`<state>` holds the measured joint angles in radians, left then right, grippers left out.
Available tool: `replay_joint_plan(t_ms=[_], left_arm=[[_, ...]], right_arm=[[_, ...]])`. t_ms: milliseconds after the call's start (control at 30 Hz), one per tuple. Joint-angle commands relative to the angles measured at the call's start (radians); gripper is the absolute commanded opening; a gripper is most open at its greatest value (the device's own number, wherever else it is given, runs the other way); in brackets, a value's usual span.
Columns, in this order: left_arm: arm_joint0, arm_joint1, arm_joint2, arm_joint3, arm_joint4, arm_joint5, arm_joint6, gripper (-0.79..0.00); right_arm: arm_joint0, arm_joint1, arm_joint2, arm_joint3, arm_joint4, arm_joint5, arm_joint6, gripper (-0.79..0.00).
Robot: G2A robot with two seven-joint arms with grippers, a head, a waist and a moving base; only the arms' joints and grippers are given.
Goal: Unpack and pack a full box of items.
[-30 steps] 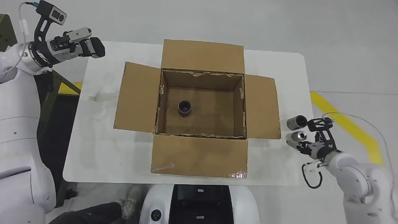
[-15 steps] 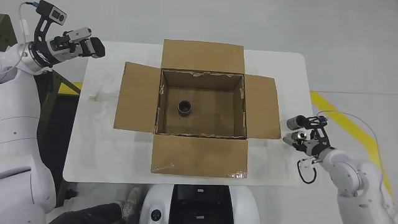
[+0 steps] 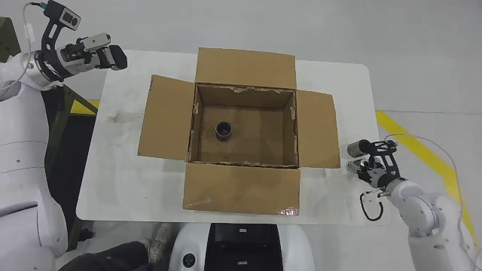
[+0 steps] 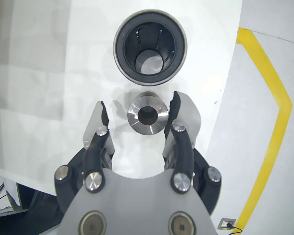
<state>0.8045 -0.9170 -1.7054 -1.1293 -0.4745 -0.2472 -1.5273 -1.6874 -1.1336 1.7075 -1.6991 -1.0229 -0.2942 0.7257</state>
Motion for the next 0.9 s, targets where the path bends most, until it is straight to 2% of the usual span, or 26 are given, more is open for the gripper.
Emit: replay_joint_plan(t_ms=[0, 133, 433, 500, 667, 700, 867], left_arm=[[0.0, 0.0, 0.0, 0.0, 0.0, 0.0, 0.0, 0.0], [0.0, 0.0, 0.0, 0.0, 0.0, 0.0, 0.0, 0.0], [0.0, 0.0, 0.0, 0.0, 0.0, 0.0, 0.0, 0.0], [0.0, 0.0, 0.0, 0.0, 0.0, 0.0, 0.0, 0.0], [0.0, 0.0, 0.0, 0.0, 0.0, 0.0, 0.0, 0.0], [0.0, 0.0, 0.0, 0.0, 0.0, 0.0, 0.0, 0.0], [0.0, 0.0, 0.0, 0.0, 0.0, 0.0, 0.0, 0.0]], right_arm=[[0.006, 0.001, -0.003, 0.002, -0.001, 0.003, 0.001, -0.329], [0.014, 0.003, -0.01, 0.0, -0.01, 0.006, 0.009, -0.394], [0.01, 0.006, -0.022, -0.003, -0.015, 0.021, 0.009, -0.465], [0.004, 0.006, -0.023, -0.01, -0.016, 0.026, 0.01, -0.52], [-0.019, 0.009, -0.016, -0.045, -0.017, 0.039, 0.02, -0.763], [-0.026, 0.009, -0.013, -0.056, -0.016, 0.042, 0.025, -0.785], [-0.063, 0.012, 0.01, -0.123, -0.009, 0.059, 0.039, -0.785]])
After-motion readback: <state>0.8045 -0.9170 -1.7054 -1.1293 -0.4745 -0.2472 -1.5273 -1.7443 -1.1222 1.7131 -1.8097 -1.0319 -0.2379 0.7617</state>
